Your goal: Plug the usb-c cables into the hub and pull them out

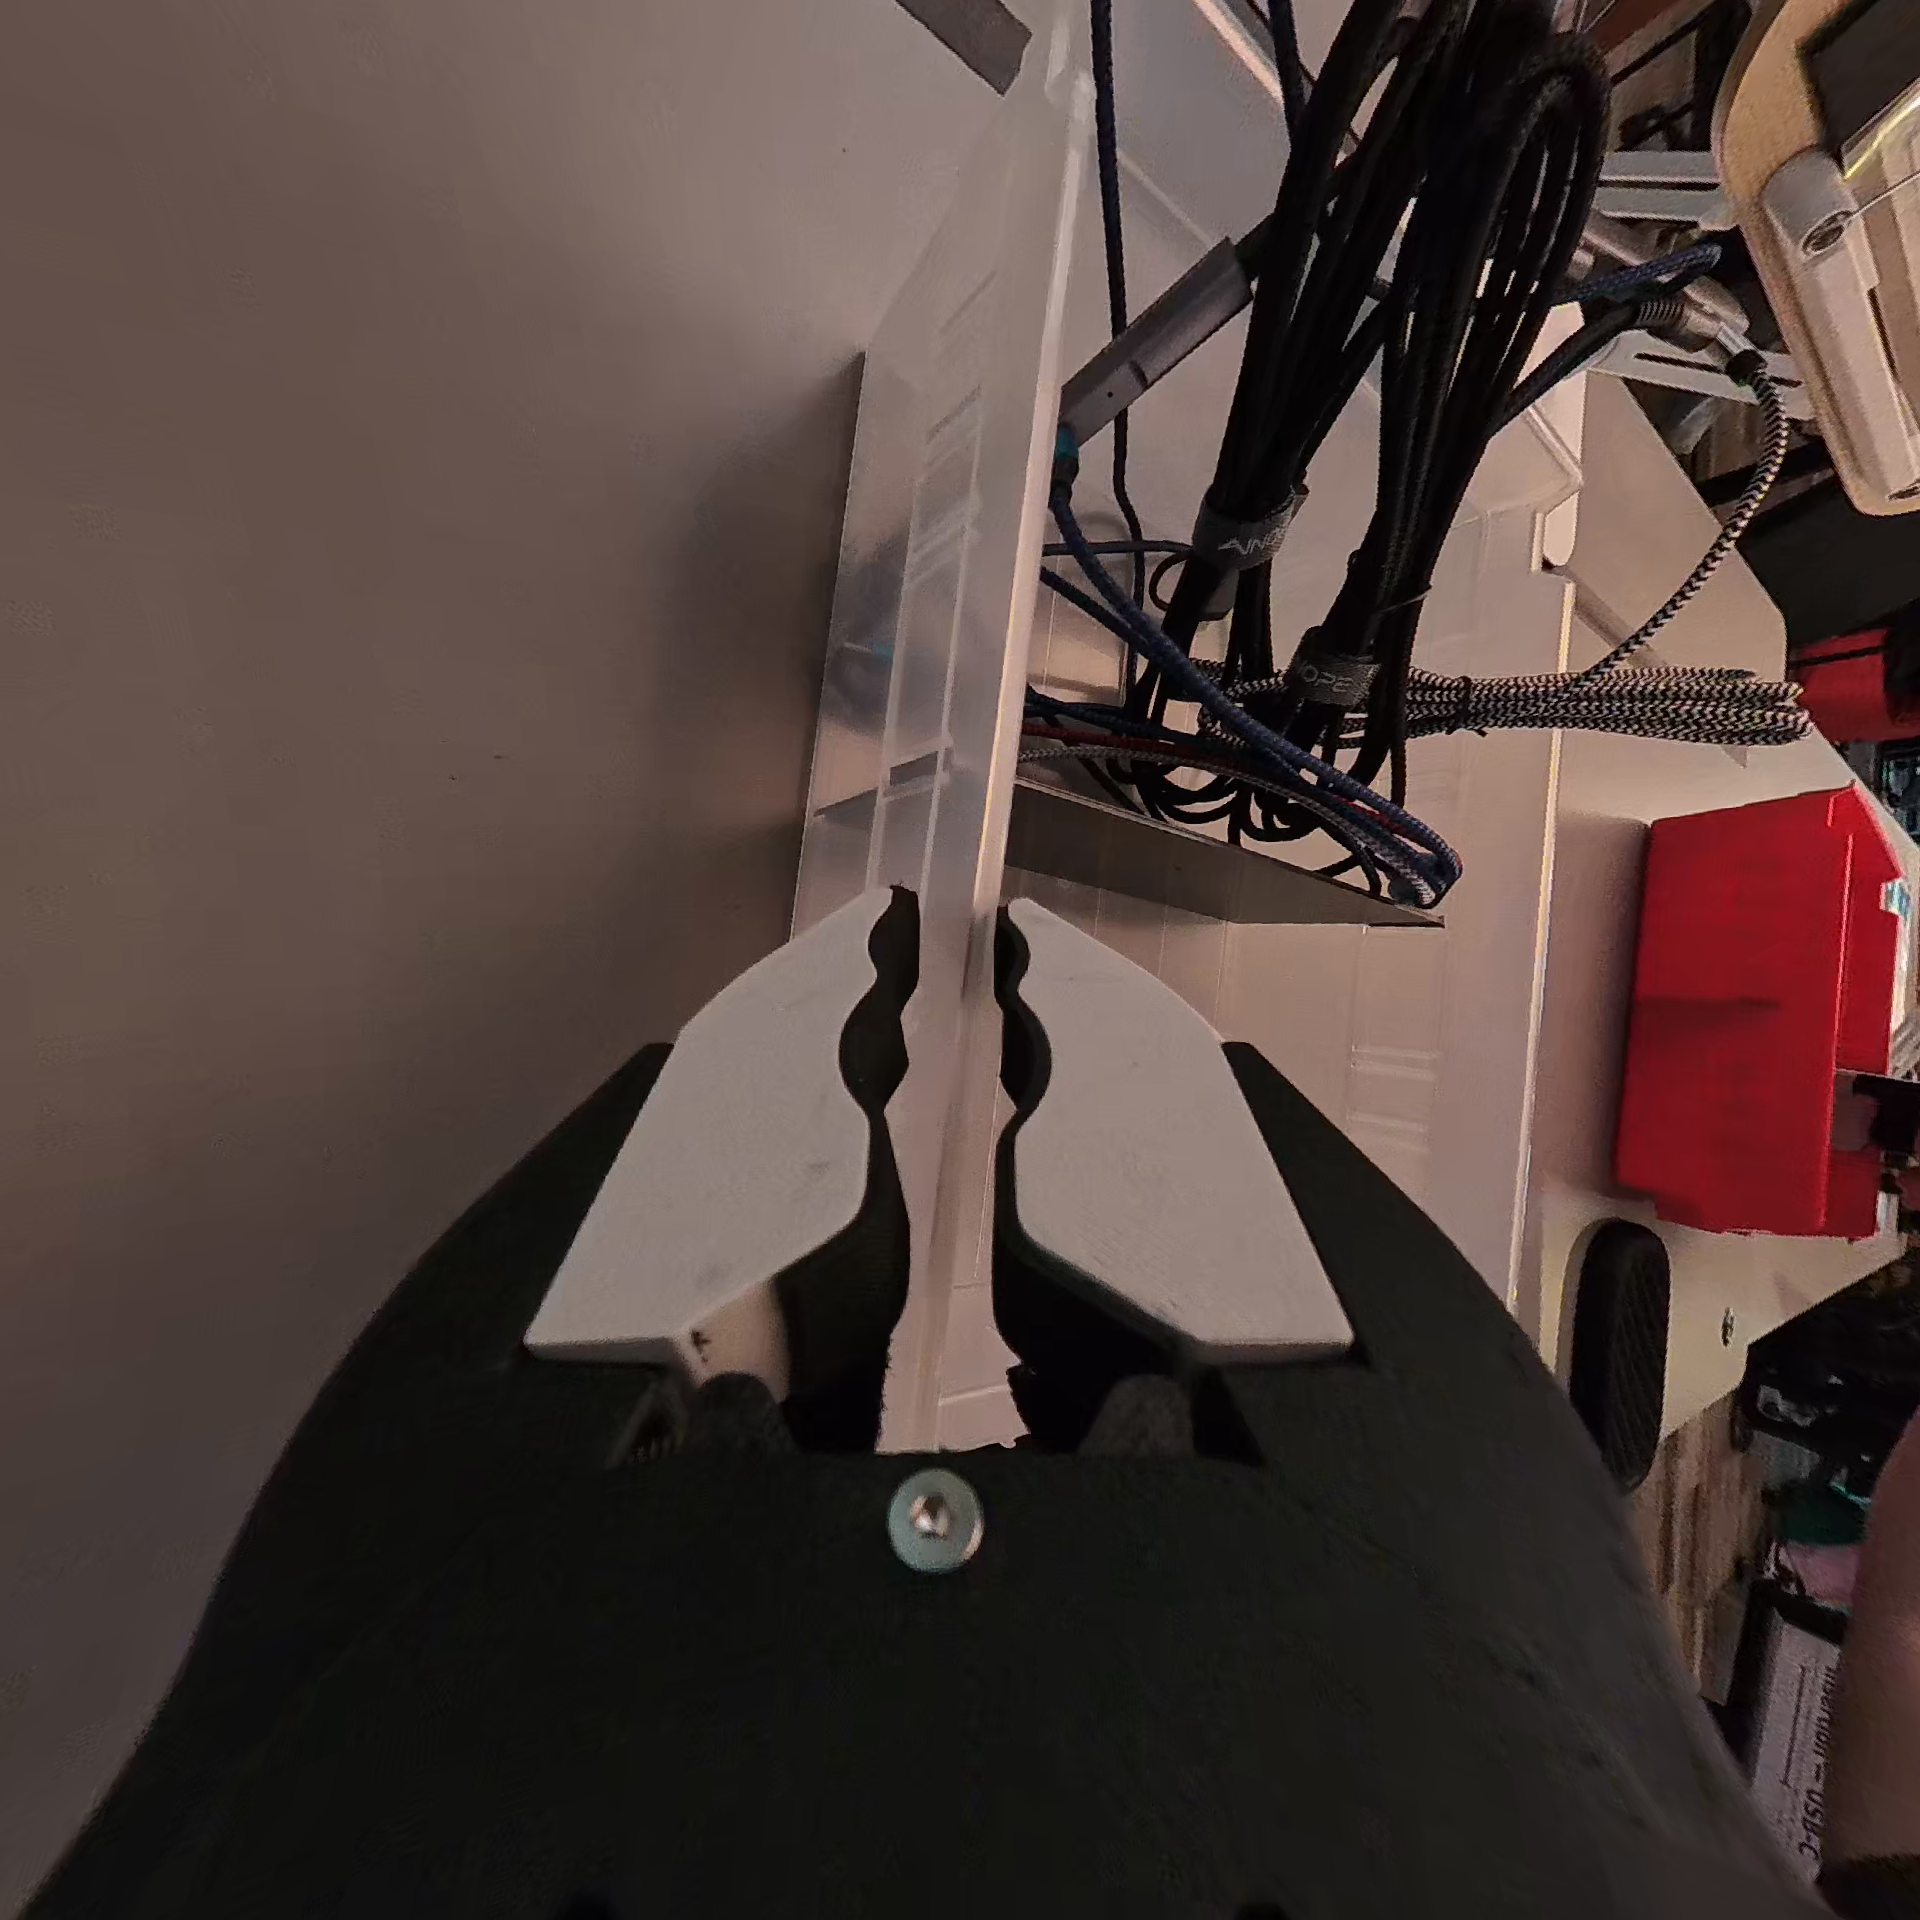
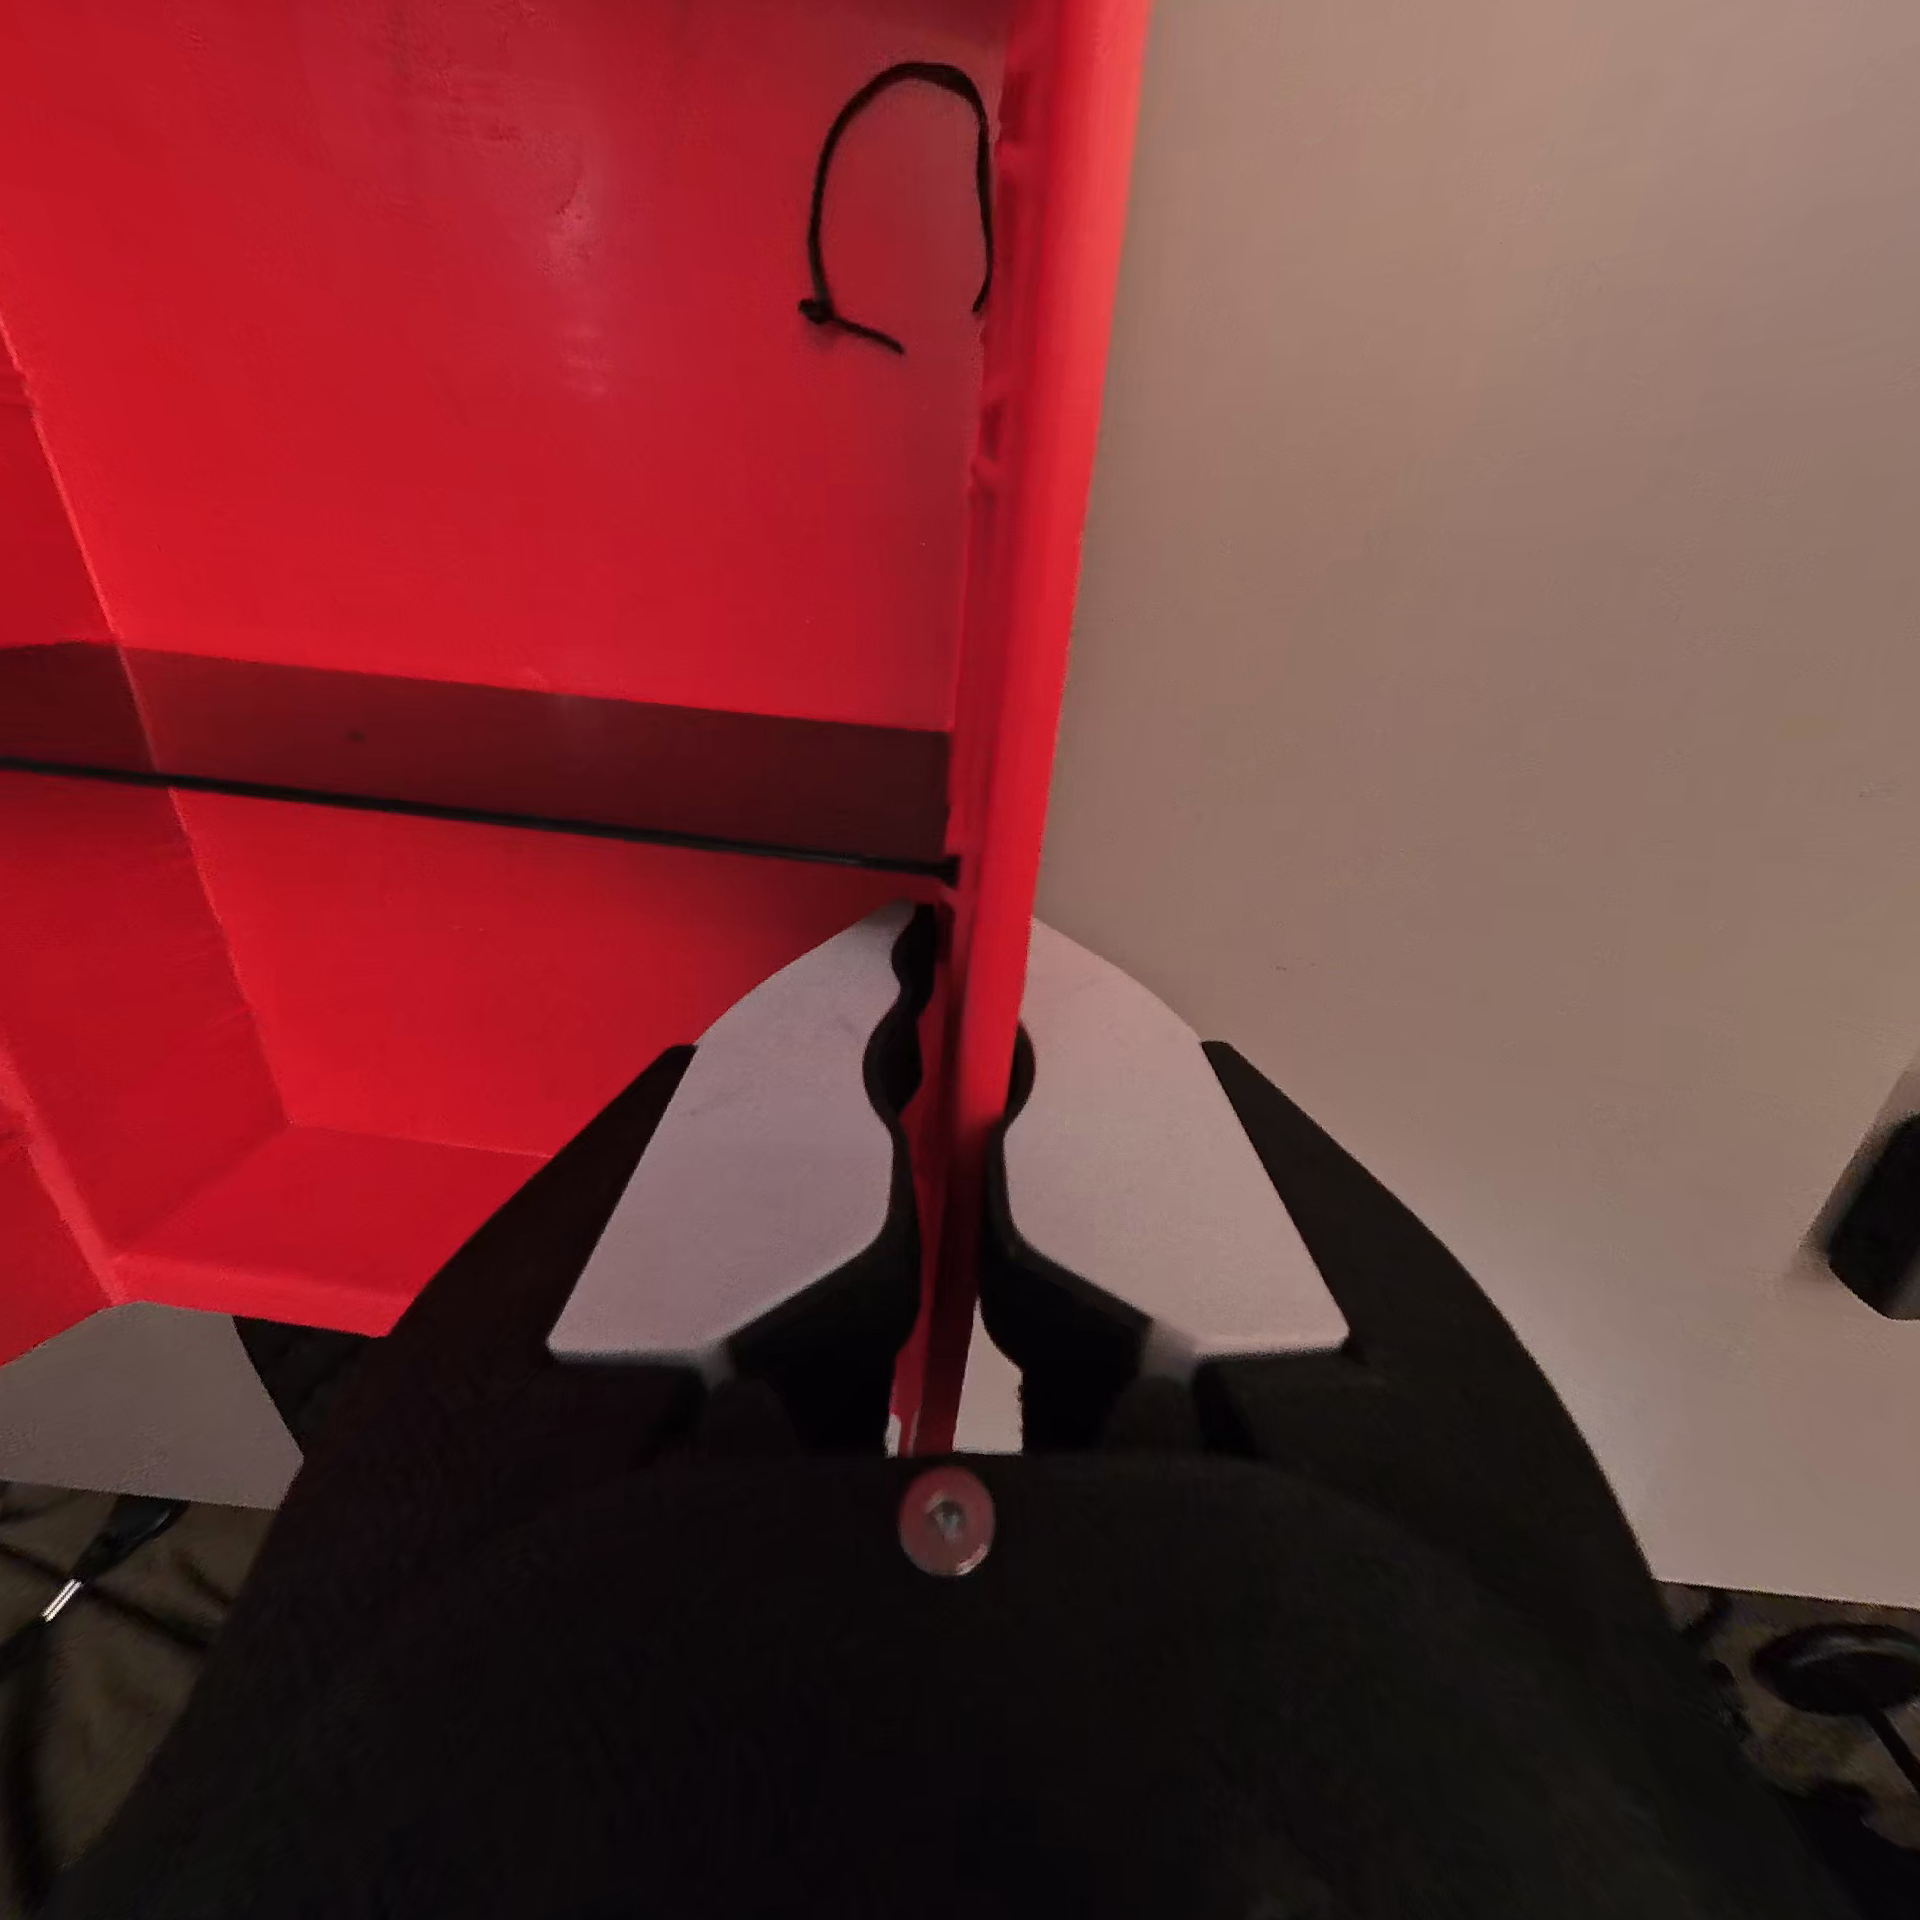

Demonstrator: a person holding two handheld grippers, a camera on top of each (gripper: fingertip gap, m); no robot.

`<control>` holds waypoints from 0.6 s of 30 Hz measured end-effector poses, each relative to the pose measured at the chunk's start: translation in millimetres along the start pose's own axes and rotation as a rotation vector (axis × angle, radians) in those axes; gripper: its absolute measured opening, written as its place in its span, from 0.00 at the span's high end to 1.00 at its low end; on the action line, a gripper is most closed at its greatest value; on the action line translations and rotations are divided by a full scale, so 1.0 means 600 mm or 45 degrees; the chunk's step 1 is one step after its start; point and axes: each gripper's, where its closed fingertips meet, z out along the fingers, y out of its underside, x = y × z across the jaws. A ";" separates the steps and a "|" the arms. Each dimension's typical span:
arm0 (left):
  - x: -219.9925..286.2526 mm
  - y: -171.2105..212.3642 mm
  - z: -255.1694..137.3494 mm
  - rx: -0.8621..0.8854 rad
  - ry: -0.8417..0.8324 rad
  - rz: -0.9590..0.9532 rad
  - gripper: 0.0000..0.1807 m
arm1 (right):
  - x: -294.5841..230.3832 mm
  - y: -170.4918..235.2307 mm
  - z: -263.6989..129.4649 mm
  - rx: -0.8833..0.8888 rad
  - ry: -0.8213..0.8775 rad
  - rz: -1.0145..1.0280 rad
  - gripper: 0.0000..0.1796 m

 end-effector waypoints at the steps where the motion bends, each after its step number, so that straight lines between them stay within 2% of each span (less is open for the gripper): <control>1: 0.000 0.000 0.000 -0.003 -0.002 -0.001 0.93 | 0.000 0.001 0.000 0.001 0.000 -0.002 0.96; 6: 0.005 -0.008 -0.014 0.028 -0.014 0.016 0.95 | 0.002 0.000 -0.001 0.029 0.037 -0.040 0.94; 10: 0.027 -0.050 -0.080 0.275 -0.033 0.084 0.91 | 0.004 -0.002 -0.016 0.064 0.111 -0.113 0.90; 14: 0.080 -0.074 -0.134 0.466 0.020 0.221 0.86 | -0.004 -0.018 -0.052 0.157 0.137 -0.150 0.80; 18: 0.139 -0.098 -0.160 0.634 0.054 0.390 0.83 | -0.019 -0.054 -0.119 0.373 0.247 -0.205 0.76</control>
